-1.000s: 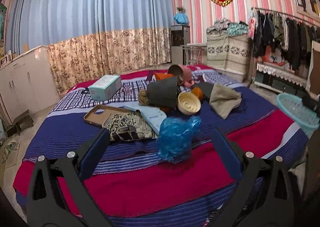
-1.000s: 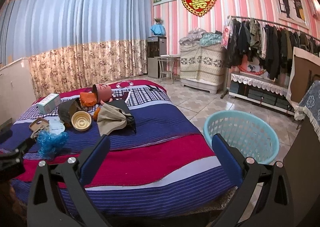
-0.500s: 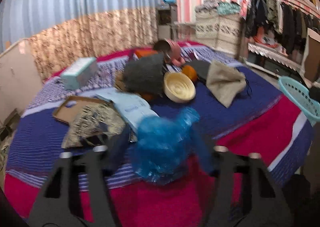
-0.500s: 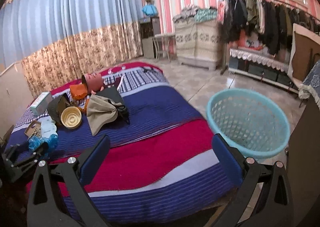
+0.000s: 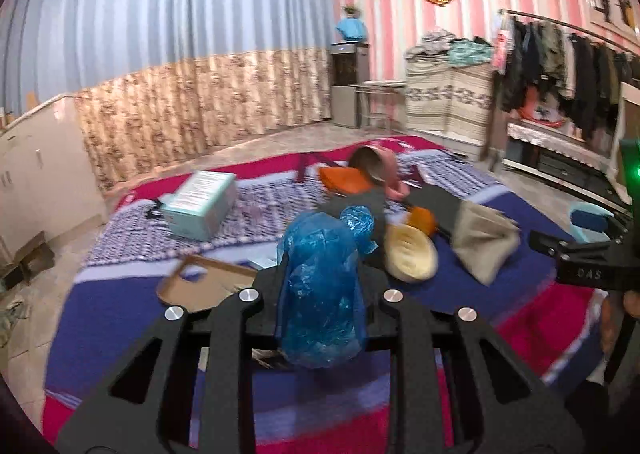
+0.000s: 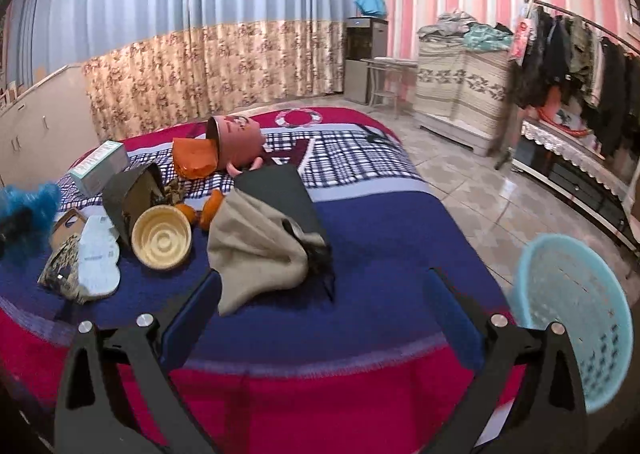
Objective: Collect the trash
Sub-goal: 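Grasp the blue plastic bag with the left tool while the right tool grasps the beige cloth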
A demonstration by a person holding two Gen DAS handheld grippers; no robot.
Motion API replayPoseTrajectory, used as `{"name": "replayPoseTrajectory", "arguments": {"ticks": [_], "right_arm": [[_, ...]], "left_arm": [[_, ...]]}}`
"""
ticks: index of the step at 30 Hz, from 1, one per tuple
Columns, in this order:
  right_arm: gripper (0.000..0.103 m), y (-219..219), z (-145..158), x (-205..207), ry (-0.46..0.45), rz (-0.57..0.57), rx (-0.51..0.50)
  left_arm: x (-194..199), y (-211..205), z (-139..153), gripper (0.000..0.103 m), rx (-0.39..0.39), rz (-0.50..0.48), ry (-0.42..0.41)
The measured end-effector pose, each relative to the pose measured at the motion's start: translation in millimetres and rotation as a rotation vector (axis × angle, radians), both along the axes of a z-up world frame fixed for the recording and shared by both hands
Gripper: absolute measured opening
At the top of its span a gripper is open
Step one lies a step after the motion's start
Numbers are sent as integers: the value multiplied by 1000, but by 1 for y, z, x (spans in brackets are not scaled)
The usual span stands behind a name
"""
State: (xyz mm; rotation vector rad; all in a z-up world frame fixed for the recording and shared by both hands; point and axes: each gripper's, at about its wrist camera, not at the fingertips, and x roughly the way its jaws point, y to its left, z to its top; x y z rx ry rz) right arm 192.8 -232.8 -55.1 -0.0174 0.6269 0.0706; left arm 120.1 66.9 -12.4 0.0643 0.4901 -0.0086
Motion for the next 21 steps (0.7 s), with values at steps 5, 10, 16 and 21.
{"name": "replayPoseTrajectory", "arguments": {"ticks": [5,10,16,21], "right_arm": [[98,8,-15,39,41,22,34],[52,18,-31,50,108,86,48],[14,13,-26,37,84,122,64],[9,-7,-6,15,36,119,113]], "left_arm": [[14,22,10,23,1,65,-18],[29,28,12,23,-1,101,-5],[25,20,14,23,-17,95,-20],[16,8,20,23,-6,79,-34]]}}
